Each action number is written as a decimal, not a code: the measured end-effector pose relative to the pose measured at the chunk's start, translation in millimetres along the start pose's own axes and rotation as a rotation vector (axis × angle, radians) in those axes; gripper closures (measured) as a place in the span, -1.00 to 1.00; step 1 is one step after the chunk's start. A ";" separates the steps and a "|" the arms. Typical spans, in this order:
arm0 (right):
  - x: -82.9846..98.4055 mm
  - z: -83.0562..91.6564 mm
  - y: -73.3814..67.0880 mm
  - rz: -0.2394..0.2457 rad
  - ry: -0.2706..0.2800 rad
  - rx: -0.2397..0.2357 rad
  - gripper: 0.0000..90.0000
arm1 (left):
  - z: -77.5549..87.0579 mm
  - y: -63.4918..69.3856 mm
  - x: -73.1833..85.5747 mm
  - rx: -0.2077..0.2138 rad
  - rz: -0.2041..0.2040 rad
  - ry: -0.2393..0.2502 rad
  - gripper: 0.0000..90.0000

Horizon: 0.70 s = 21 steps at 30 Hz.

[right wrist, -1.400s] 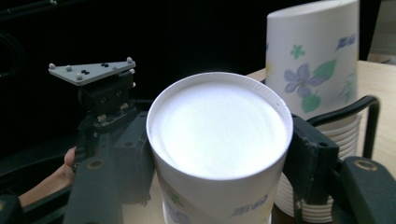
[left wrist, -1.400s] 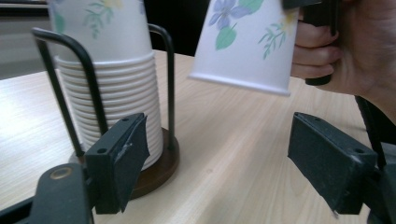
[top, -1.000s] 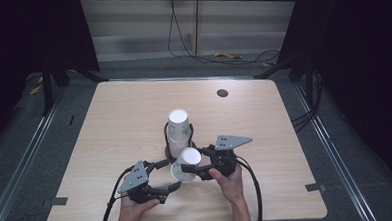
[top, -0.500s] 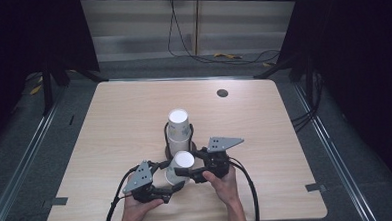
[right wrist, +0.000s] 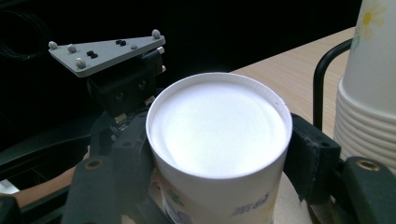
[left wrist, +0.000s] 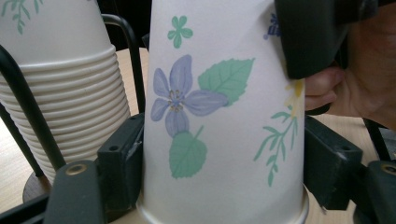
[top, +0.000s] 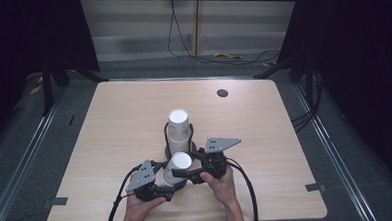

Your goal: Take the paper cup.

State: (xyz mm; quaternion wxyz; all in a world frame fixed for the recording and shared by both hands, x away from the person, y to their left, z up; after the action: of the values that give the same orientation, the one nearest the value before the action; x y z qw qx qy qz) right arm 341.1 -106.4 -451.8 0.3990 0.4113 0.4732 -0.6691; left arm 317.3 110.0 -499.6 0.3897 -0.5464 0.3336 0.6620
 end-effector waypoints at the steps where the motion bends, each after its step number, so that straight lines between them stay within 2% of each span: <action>1: 0.0 0.0 0.0 0.000 0.000 0.000 -0.26 | 0.0 0.0 0.0 0.000 0.000 0.000 -0.41; 7: -0.1 -0.1 -0.2 0.005 0.007 0.002 -0.30 | 0.2 -0.5 0.2 0.003 -0.001 -0.001 -0.38; 11: 0.4 -0.5 -0.2 0.001 0.003 0.008 -0.46 | 1.0 -2.0 0.5 -0.002 0.002 -0.019 -0.38; 16: -0.1 0.7 -1.2 0.001 0.012 0.009 -0.51 | 1.6 -3.9 1.0 0.012 0.022 -0.029 -0.39; 21: 0.0 2.8 -1.4 0.004 0.013 0.019 -0.55 | 3.7 -5.7 0.7 0.014 0.021 -0.051 -0.39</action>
State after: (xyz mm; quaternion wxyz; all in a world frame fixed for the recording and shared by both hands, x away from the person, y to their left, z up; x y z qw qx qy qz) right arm 339.3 -108.8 -450.8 0.3934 0.4203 0.4687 -0.6700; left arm 320.6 116.0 -499.7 0.3948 -0.5231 0.3342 0.6774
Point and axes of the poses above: each handheld gripper's, and its own axes: z roughly backward along the jaws, x roughly out of its underside, y roughly to its right, the point moved 1 cm from there along -z, roughly forward along the jaws, and after that the axes turned 5 degrees about -x, right-handed, at the moved point
